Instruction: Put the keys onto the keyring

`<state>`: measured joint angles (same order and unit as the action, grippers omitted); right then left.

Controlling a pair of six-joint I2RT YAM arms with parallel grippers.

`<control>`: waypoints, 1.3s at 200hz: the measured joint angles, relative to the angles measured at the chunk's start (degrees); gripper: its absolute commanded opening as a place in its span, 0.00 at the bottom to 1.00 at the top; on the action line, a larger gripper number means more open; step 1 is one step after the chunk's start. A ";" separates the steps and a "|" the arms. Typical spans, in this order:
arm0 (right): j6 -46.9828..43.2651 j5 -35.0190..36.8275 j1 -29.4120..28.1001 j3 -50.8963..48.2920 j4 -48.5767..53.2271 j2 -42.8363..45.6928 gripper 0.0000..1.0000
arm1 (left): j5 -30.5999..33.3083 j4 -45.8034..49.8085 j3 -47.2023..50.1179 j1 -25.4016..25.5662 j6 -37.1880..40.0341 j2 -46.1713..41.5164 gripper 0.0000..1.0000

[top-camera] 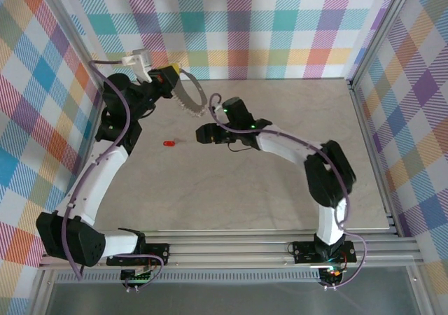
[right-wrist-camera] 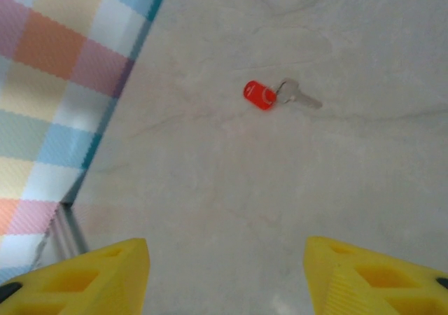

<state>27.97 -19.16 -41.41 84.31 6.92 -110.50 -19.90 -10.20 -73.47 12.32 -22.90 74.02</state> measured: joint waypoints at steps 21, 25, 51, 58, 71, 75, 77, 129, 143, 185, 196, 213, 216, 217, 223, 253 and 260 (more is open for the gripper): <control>-1.88 2.27 -1.44 6.62 2.36 -6.58 0.59 | -0.13 0.44 -0.42 -2.47 -0.17 1.29 0.00; -2.23 2.62 -1.75 7.91 2.84 -7.89 0.59 | -0.15 0.72 -0.55 -2.91 -0.20 1.46 0.00; -4.17 5.14 -3.13 15.58 5.70 -14.69 0.57 | -0.46 2.25 -1.46 -5.03 -0.17 2.08 0.00; -4.74 5.79 -3.41 17.70 6.38 -16.44 0.56 | -0.59 2.58 -1.81 -5.49 -0.17 2.21 0.00; -5.57 6.95 -3.87 21.42 7.52 -19.30 0.55 | -0.63 2.73 -2.34 -6.29 -0.17 2.27 0.00; -5.88 7.41 -4.02 22.56 7.80 -20.13 0.55 | -0.68 2.73 -2.47 -6.56 -0.17 2.29 0.00; -6.08 7.48 -4.09 23.12 7.91 -20.61 0.55 | -0.72 2.73 -2.54 -6.71 -0.17 2.29 0.00; -9.35 10.82 -5.25 34.75 10.58 -29.35 0.50 | -1.68 2.69 -2.99 -8.90 -0.90 2.43 0.00; -10.08 11.23 -5.55 38.23 11.08 -31.82 0.50 | -1.90 2.71 -3.48 -9.33 -1.38 2.67 0.00; -10.71 12.11 -6.40 51.21 12.85 -40.87 0.48 | -2.12 2.80 -5.20 -9.86 -2.27 3.52 0.00; -10.69 12.13 -6.60 54.66 13.35 -43.25 0.48 | -2.16 2.78 -5.51 -9.90 -2.40 3.61 0.00; -10.49 12.04 -6.95 58.97 14.10 -46.58 0.48 | -2.51 2.78 -5.81 -9.90 -2.60 3.61 0.00; -10.47 12.04 -7.02 59.60 14.16 -47.10 0.48 | -2.54 2.78 -5.86 -9.90 -2.60 3.61 0.00; -10.45 12.02 -7.04 59.71 14.16 -47.23 0.48 | -2.56 2.78 -5.86 -9.90 -2.60 3.61 0.00; -10.27 11.98 -7.15 60.43 14.19 -48.02 0.48 | -2.58 2.78 -5.88 -9.90 -2.62 3.61 0.00; -8.85 11.61 -7.76 61.33 13.79 -49.86 0.45 | -2.97 2.82 -5.88 -9.90 -2.82 3.61 0.00; -8.50 11.58 -7.82 61.33 13.99 -49.86 0.44 | -3.02 2.80 -5.88 -9.90 -2.82 3.61 0.00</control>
<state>19.46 -7.57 -49.23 145.64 20.91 -160.35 -22.92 -7.40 -79.35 2.42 -25.71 77.62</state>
